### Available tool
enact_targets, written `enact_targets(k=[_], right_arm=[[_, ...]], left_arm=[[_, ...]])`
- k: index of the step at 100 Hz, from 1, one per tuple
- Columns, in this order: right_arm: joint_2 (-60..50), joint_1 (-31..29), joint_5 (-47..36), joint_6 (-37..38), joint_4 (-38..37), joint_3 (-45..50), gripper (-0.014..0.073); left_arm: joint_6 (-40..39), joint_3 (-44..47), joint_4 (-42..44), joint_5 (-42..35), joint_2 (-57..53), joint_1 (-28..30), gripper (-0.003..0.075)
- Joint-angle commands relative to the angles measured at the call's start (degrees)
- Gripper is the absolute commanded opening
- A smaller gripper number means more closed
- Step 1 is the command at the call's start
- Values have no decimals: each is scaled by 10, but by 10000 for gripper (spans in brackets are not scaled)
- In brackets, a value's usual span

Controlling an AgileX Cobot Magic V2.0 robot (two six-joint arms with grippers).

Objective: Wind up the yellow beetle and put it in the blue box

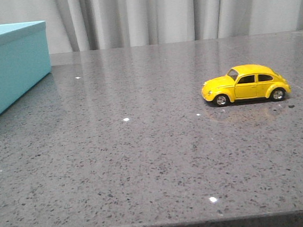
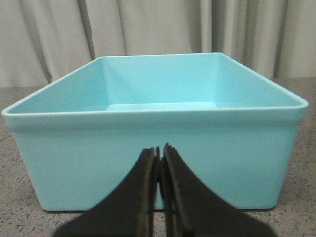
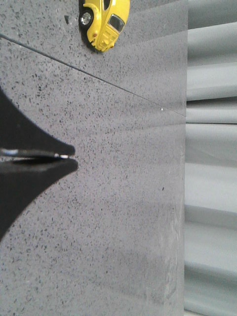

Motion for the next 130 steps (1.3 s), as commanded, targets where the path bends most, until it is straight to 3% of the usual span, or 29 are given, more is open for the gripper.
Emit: enact_targets(k=[1, 90, 130], right_arm=[[-13, -3, -44, -4, 0, -9, -68], [-13, -3, -50, -4, 0, -9, -68], [-13, -3, -100, -4, 1, -12, -68]], left_arm=[[-5, 12, -2, -43, -19, -5, -18], [-5, 12, -3, -113, -19, -4, -19], [-8, 5, -36, -118, -18, -4, -18]])
